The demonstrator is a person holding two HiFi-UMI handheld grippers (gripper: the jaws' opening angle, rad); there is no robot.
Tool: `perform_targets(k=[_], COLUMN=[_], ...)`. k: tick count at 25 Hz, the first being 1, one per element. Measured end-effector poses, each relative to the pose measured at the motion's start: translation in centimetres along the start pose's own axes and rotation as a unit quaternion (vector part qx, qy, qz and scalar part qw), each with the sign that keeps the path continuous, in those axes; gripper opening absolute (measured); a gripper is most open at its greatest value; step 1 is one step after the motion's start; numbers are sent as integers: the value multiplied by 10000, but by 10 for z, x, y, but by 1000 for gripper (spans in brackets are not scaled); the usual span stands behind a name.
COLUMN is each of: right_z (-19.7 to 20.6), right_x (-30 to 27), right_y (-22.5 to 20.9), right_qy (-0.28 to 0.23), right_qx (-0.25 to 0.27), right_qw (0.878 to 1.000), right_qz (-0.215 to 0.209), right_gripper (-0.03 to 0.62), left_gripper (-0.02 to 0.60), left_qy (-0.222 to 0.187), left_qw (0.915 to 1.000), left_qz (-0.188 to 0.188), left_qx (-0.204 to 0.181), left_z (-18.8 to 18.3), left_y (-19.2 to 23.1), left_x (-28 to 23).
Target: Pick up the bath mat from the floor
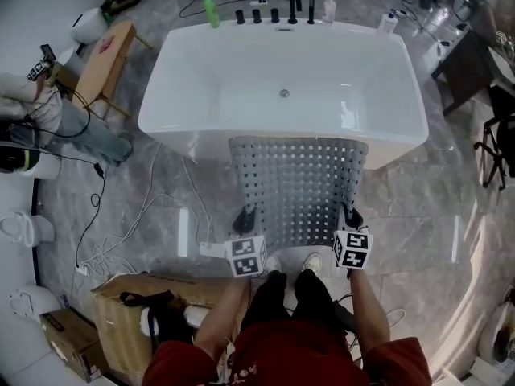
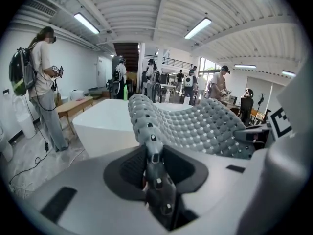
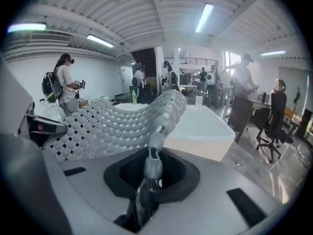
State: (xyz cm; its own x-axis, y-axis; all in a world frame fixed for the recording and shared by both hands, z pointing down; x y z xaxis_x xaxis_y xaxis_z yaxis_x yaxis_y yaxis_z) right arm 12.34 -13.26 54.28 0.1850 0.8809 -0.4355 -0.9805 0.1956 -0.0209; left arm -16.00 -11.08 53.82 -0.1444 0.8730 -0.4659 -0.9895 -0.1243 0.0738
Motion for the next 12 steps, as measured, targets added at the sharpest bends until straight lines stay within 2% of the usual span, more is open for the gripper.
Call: perform_targets(k=[6,12], right_z=[-76,-144], right_x=[27,52], right_y=[-8,-17], right_qy=[-667,-1387], right_qx=[153,244], right_qw=[9974,9891], right_qz=[214,434], right_gripper=[54,54], left_gripper=[110,110], left_qy=[-703,-1348], left_qw=[9975,9907], left_qz=[43,111], left_qx=[-12,-119], left_z=[-71,-139], left_y=[-9,-18], left_x=[23,36])
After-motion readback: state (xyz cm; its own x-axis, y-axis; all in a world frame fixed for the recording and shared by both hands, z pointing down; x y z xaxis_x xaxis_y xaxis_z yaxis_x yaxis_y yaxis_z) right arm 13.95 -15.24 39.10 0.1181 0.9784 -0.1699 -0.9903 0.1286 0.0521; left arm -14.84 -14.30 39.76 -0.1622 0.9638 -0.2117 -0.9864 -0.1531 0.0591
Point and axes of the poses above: the fingertips, and each gripper's own axes: x backward along the fingers, y to its left, z out of its underside, the point moved 2 cm from there along x, backward along the fingers, and after that the axes turned 9 degrees about -y, right-handed, at the moved point
